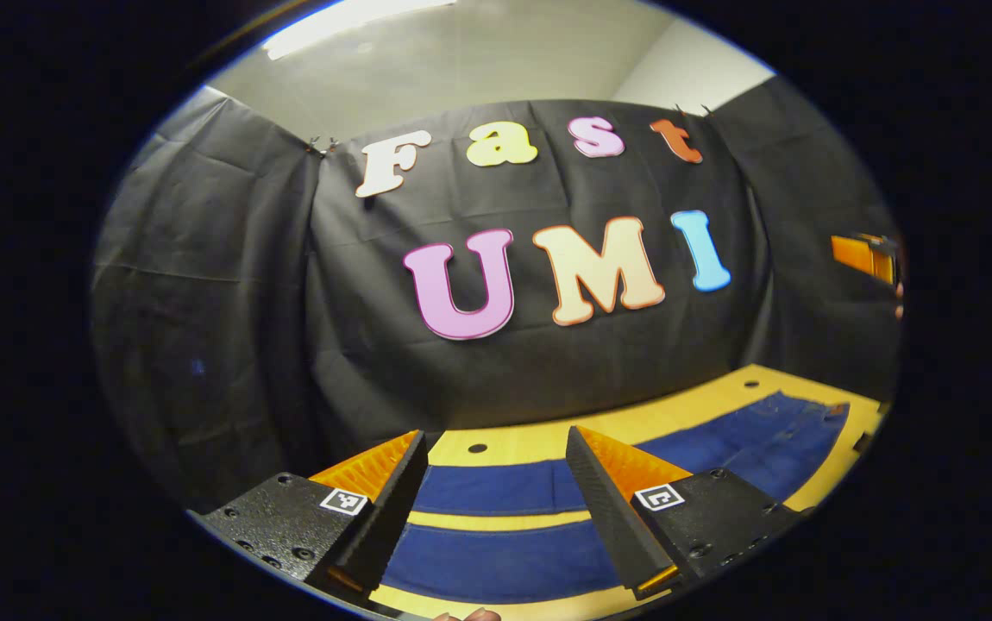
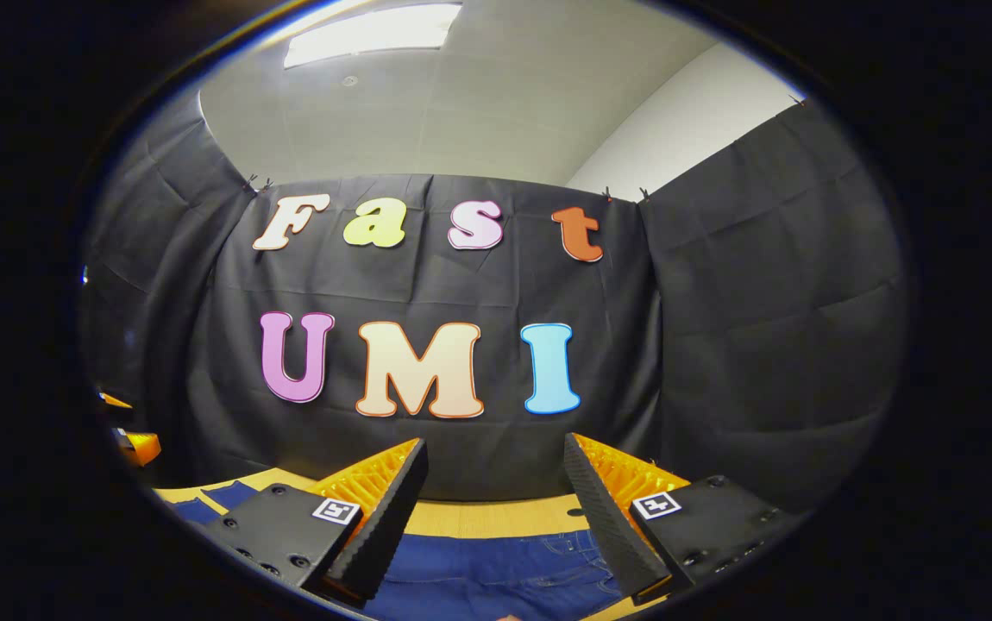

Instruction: Grasp the waist and the cuffs of the jeans and fold them to make the two legs overlap; first hold the waist and fold one-third of the jeans toward the cuffs, then hold the cuffs and fold the remaining one-third in the same direction to finish folding.

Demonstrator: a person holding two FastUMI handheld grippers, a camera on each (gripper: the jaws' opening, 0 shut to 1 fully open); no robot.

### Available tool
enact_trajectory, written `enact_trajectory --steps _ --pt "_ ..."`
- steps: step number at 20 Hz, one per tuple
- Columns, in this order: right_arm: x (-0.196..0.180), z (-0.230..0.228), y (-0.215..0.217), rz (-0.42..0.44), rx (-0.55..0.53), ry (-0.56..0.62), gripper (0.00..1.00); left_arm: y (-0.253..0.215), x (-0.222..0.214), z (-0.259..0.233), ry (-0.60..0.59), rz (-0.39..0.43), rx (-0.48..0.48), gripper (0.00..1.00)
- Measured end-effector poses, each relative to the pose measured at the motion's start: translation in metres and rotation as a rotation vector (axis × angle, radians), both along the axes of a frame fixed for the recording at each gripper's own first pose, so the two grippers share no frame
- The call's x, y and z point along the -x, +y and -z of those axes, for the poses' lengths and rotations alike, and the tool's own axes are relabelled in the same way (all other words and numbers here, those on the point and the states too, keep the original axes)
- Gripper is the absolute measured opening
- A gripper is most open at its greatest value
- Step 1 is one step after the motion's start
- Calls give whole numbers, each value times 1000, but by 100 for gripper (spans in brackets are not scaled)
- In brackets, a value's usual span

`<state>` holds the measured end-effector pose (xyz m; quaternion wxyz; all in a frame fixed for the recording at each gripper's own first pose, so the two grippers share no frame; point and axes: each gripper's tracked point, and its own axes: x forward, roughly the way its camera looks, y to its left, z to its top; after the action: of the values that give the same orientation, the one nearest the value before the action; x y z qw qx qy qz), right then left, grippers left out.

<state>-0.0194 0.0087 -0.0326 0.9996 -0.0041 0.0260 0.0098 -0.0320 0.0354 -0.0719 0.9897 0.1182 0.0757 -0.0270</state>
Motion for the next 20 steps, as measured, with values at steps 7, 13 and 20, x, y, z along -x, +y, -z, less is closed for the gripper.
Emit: enact_trajectory --steps 7,13,20 --pt "28 28 10 8 27 53 99 27 25 77 186 170 -302 95" --pt "44 42 2 34 42 95 99 35 37 142 342 309 -496 95" --pt "62 59 -15 79 72 146 100 56 57 207 496 472 -792 95"
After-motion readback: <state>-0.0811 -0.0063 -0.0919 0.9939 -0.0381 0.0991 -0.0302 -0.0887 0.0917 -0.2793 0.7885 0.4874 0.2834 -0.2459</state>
